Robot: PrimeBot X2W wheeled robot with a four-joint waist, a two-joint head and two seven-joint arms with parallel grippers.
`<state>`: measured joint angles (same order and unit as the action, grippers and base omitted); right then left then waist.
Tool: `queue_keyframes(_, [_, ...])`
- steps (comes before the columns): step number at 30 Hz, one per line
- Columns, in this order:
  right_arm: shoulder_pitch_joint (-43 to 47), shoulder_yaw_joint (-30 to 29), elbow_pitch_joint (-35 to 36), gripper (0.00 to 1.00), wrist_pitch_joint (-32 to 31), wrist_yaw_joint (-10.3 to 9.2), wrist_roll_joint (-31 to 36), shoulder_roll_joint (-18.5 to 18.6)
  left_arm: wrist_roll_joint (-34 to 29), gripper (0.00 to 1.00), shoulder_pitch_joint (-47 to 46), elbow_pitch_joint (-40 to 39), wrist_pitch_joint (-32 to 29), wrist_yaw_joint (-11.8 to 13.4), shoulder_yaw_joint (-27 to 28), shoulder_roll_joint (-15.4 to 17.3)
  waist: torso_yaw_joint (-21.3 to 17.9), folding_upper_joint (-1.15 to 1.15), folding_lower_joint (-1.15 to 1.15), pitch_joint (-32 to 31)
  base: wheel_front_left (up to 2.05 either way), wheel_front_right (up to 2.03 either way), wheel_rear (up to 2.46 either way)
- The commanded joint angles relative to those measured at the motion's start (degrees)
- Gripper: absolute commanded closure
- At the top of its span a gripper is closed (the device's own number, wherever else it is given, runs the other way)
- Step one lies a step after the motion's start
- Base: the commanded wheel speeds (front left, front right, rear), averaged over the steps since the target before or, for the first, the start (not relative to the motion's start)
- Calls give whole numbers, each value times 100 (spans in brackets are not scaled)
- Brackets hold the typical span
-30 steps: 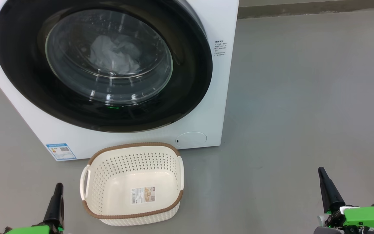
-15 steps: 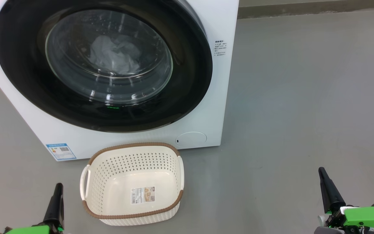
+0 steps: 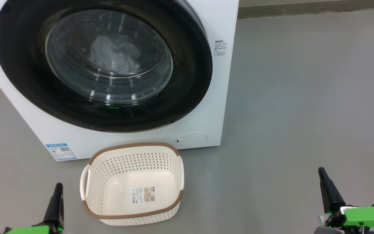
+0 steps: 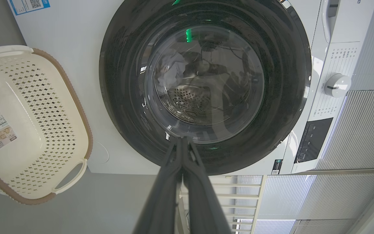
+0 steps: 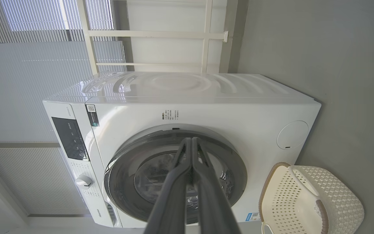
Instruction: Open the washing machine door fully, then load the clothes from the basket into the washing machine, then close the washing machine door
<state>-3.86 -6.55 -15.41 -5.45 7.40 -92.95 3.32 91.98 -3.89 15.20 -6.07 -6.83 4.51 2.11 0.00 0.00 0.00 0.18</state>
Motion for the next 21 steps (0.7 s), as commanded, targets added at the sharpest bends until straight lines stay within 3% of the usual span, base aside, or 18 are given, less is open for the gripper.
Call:
queue_keyframes(1, [-223,100,144,100,-26,9,-1,26,20,100,-230,-115,-39,-66,198,83,0,0,0,0,0,0,0])
queue_keyframes(21, [-225,76,142,100,-45,9,18,10,18,100,-230,-115,-41,-66,201,81,0,0,0,0,0,0,0])
